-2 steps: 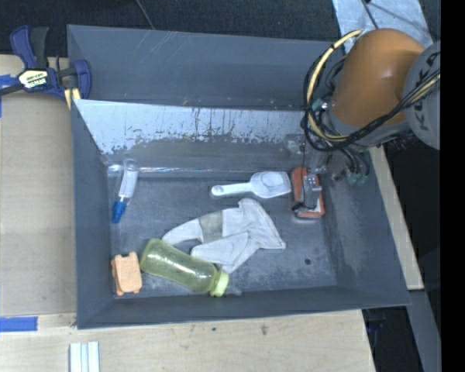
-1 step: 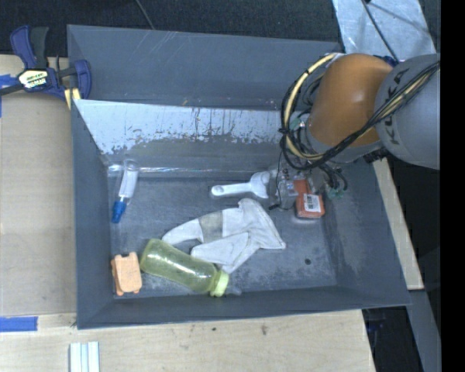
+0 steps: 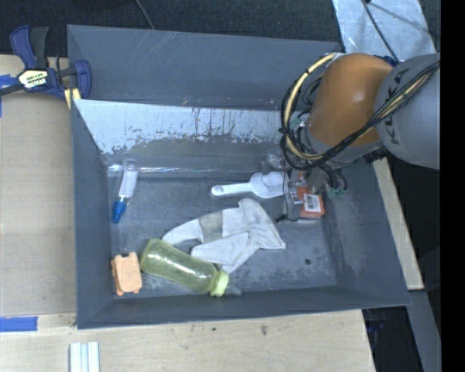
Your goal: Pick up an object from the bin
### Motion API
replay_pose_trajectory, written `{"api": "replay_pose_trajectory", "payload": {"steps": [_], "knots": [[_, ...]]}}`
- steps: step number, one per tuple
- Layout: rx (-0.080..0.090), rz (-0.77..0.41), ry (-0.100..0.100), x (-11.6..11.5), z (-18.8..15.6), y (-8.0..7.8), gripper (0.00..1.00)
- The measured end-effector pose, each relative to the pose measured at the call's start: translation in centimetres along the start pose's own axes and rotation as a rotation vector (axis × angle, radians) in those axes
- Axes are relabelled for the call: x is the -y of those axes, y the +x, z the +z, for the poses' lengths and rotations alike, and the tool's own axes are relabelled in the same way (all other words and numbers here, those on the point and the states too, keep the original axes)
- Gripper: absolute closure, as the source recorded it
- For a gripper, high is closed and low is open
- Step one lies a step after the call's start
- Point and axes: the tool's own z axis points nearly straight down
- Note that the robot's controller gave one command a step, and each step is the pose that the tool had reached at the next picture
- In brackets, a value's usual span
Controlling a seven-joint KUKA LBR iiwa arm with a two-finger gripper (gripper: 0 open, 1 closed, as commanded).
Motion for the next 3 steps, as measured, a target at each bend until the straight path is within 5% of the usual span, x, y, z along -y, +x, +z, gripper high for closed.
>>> {"api": "replay_pose_trajectory", "payload": {"steps": [2,3], "knots": [[0.005,-0.005,0.001,-0.8,2.5,-0.4,0.00],[0.004,0.040,-0.002,-2.4,3.9,0.2,1.00]]}}
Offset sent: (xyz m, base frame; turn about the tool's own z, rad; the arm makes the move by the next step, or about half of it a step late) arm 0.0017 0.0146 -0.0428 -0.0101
